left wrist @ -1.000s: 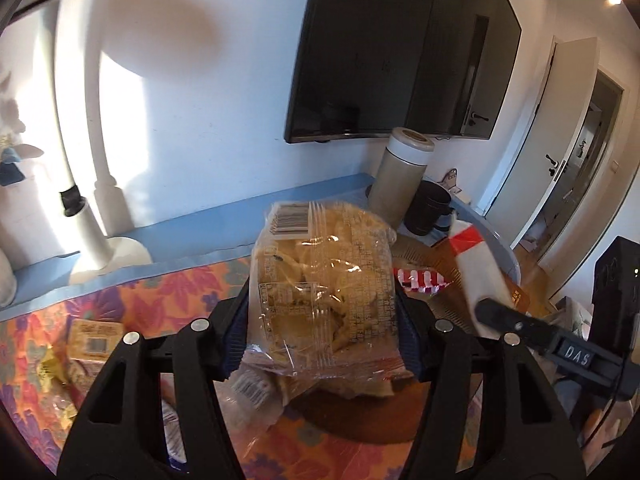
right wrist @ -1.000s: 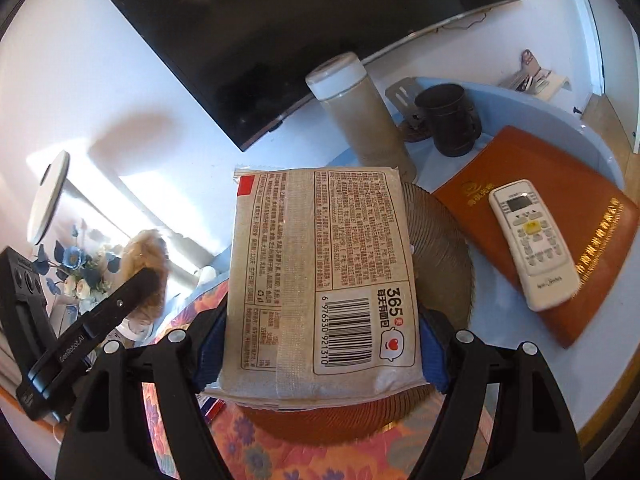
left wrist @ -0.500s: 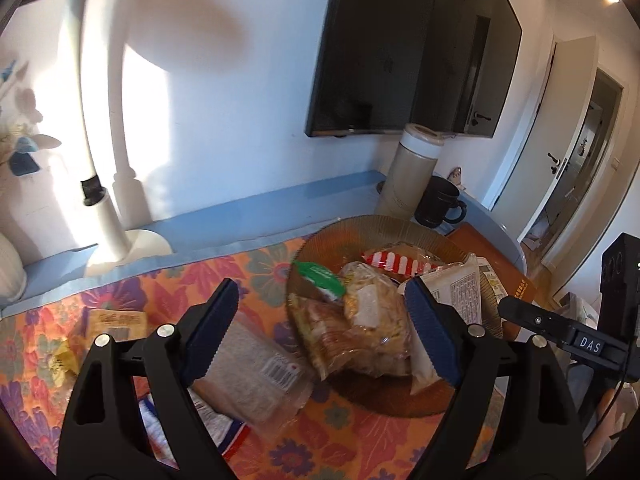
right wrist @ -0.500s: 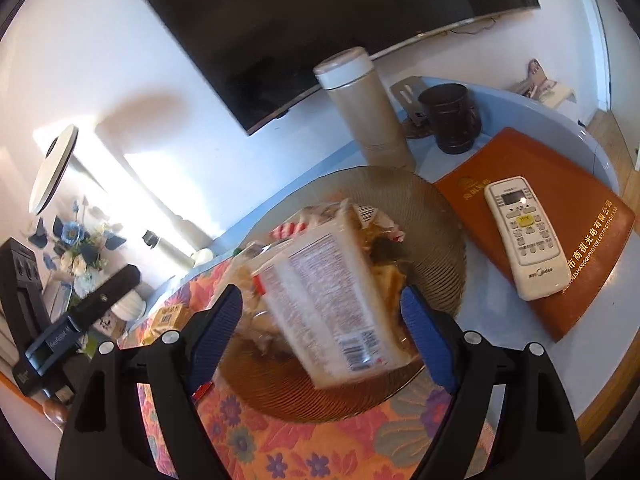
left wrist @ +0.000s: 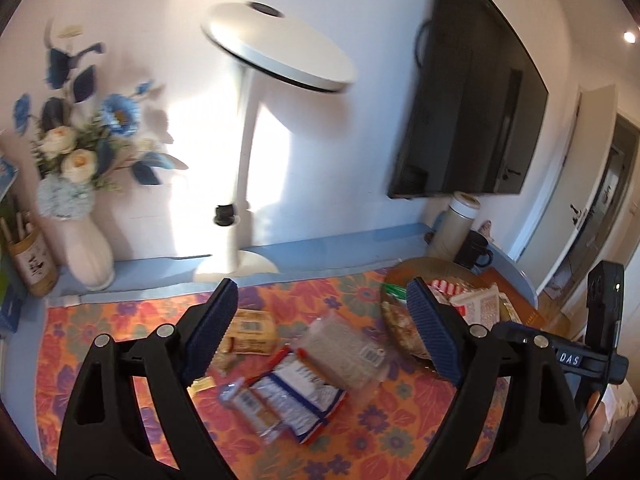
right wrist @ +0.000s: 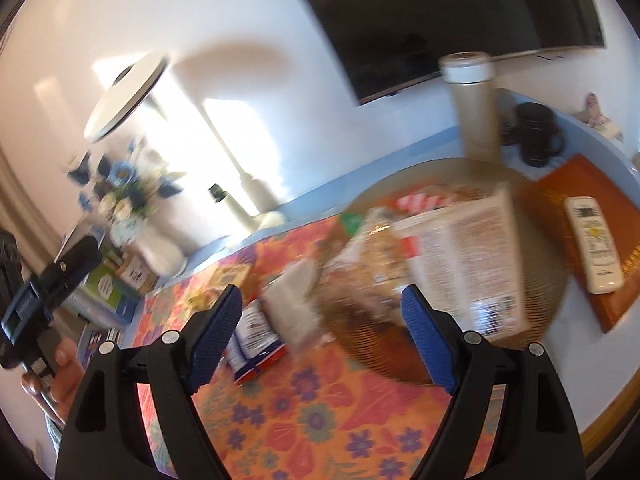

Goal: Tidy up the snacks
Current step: 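Move both open grippers back over the remaining snacks on the table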

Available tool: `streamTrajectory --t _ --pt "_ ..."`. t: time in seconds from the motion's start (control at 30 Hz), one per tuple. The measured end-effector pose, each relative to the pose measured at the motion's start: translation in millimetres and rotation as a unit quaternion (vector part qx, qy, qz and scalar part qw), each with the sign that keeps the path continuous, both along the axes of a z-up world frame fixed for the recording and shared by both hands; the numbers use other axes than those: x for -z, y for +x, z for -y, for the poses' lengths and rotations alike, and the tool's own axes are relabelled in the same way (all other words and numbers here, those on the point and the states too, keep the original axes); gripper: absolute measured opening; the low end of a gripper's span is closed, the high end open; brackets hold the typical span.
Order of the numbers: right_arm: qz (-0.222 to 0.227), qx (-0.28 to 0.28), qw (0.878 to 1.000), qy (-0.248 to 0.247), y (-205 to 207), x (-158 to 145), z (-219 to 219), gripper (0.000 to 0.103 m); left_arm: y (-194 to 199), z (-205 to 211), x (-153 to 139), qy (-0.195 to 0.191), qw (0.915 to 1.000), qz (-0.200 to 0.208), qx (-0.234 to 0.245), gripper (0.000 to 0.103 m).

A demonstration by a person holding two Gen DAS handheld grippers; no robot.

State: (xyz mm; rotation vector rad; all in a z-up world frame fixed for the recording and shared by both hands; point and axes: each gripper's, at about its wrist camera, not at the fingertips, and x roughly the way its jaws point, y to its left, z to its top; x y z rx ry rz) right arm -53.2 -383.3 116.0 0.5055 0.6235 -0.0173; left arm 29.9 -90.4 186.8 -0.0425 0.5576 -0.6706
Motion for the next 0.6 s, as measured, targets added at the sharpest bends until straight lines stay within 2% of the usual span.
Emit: streamTrajectory --t 0.13,0.23,0.3,0.33,0.37,0.47,0.6 --pt "-0.013 -0.044 0.999 -0.025 16 3 -42 0.081 9 -42 10 0.0 0.9994 -0.012 -0.033 0.088" --pt "-0.025 -0.072 0.996 -0.043 29 8 -68 0.08 23 -66 35 0.0 0.9967 -0.056 -0.058 0.088" --pt "-0.033 -0.086 0.994 -0.054 38 14 -84 0.073 31 -76 59 -0.004 0.993 -0.095 -0.069 0.088" --pt "-0.038 -0.09 0.993 -0.061 43 18 -91 0.065 34 -79 72 -0.008 0.9905 -0.117 -0.072 0.087" --pt "-0.044 -0.095 0.993 -0.063 48 22 -96 0.06 36 -81 85 -0.013 0.9879 -0.137 -0.072 0.087" --pt "-0.06 -0.113 0.99 -0.056 59 38 -108 0.06 41 -73 128 -0.017 0.9784 -0.195 -0.065 0.087" --pt "-0.083 -0.137 0.985 -0.06 72 58 -121 0.06 54 -46 173 0.005 0.9648 -0.256 -0.059 0.075"
